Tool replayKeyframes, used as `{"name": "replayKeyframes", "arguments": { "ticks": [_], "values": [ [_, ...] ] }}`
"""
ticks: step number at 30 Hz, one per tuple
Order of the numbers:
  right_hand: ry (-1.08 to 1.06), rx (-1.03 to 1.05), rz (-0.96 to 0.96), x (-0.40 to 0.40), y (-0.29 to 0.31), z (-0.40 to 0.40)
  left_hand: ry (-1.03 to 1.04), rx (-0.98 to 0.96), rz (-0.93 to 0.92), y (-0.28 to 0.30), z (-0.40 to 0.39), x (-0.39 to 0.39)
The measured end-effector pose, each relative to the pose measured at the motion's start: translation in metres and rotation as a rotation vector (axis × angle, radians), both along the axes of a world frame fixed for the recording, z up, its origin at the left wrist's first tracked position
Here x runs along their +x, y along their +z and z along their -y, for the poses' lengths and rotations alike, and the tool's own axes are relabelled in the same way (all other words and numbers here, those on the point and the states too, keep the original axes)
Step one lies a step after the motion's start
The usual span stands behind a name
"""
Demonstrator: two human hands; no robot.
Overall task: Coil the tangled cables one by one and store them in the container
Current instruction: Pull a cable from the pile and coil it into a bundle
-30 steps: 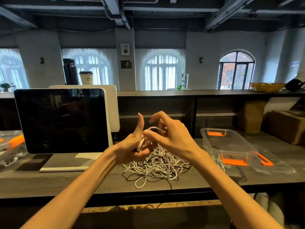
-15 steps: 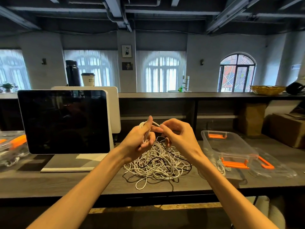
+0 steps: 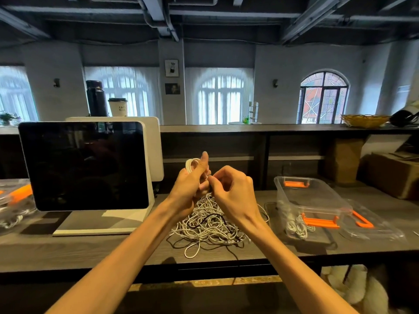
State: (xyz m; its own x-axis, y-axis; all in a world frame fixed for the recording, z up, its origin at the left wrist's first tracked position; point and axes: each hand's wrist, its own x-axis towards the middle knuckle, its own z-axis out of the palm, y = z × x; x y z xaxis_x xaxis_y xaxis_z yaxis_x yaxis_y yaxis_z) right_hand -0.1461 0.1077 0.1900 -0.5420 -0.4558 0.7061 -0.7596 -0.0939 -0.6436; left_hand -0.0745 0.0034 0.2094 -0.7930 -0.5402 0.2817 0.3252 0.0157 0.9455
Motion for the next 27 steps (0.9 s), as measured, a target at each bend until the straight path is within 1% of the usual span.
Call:
{"name": "replayKeyframes", "arguments": {
  "ticks": [2, 4, 5, 7, 8, 10, 11, 13, 14, 16, 18, 19, 21, 23, 25, 27],
  "values": [
    [0.069, 0.019, 0.109, -0.002, -0.001, -0.001, 0.018, -0.01, -0.019, 0.002, 0.002, 0.0],
    [0.209, 0.061, 0.303, -0.001, -0.005, -0.006, 0.091, 0.029, -0.102, 0.007, 0.007, 0.002],
    [0.245, 0.09, 0.357, -0.001, -0.009, -0.008, 0.124, 0.057, -0.144, 0.01, 0.01, 0.004],
    [0.212, 0.091, 0.33, -0.004, -0.018, -0.011, 0.182, 0.084, -0.162, 0.016, 0.018, 0.008],
    [0.162, 0.062, 0.265, -0.005, -0.022, -0.012, 0.22, 0.065, -0.127, 0.016, 0.021, 0.008],
    [0.018, 0.021, 0.032, -0.006, -0.025, -0.015, 0.263, 0.027, -0.053, 0.013, 0.025, 0.009],
    [-0.074, 0.04, -0.13, -0.007, -0.025, -0.015, 0.242, 0.039, -0.052, 0.011, 0.026, 0.009],
    [-0.246, 0.155, -0.45, -0.006, -0.022, -0.013, 0.117, 0.074, -0.083, 0.008, 0.026, 0.012],
    [-0.291, 0.215, -0.56, -0.005, -0.02, -0.012, 0.068, 0.04, -0.072, 0.007, 0.027, 0.013],
    [-0.286, 0.277, -0.688, -0.005, -0.014, -0.011, 0.056, -0.138, 0.041, 0.004, 0.027, 0.014],
    [-0.224, 0.28, -0.74, -0.005, -0.005, -0.012, 0.064, -0.313, 0.173, 0.001, 0.024, 0.016],
    [-0.199, 0.274, -0.737, -0.006, -0.001, -0.011, 0.037, -0.346, 0.213, 0.0, 0.023, 0.017],
    [-0.149, 0.238, -0.689, -0.008, 0.007, -0.009, -0.083, -0.323, 0.274, 0.003, 0.019, 0.022],
    [-0.065, 0.191, -0.578, -0.011, 0.014, -0.006, -0.261, -0.216, 0.324, 0.006, 0.019, 0.028],
    [0.028, 0.127, -0.44, -0.012, 0.017, -0.005, -0.461, -0.055, 0.355, 0.005, 0.022, 0.034],
    [0.133, 0.129, -0.305, -0.009, 0.021, -0.007, -0.636, 0.016, 0.353, 0.0, 0.027, 0.036]
  ]
}}
